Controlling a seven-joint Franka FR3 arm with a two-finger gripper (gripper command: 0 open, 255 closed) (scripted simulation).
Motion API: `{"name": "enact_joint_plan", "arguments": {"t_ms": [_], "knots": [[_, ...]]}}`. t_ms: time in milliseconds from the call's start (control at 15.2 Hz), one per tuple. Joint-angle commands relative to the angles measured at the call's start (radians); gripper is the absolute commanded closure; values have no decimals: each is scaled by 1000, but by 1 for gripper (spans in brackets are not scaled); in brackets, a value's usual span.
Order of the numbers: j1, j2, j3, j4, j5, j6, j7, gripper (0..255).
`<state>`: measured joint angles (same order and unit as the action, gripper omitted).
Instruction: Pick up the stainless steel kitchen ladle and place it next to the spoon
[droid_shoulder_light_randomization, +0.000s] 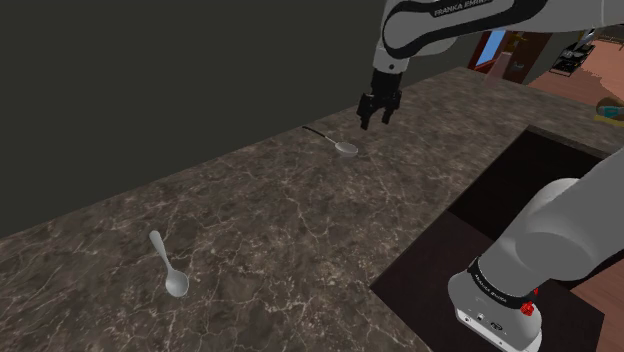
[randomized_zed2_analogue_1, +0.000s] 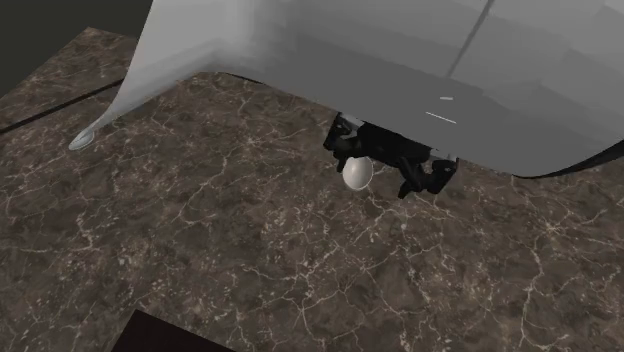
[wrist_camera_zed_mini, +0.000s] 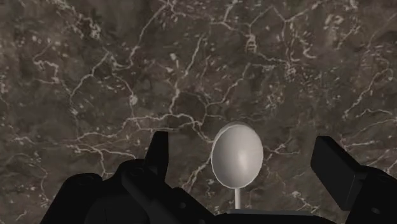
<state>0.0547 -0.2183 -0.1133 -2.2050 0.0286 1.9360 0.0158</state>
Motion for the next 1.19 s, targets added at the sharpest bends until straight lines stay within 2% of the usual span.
{"name": "enact_joint_plan", "arguments": {"t_ms": [0,396,858,1122], "knots": [[3,71,-8,38,16,36,-30,0],[9,303,-10,213,77,95,-104,0],[-2,564,10,468,137,105,-169,0],[0,583,14,440,142,152,-173,0]]}}
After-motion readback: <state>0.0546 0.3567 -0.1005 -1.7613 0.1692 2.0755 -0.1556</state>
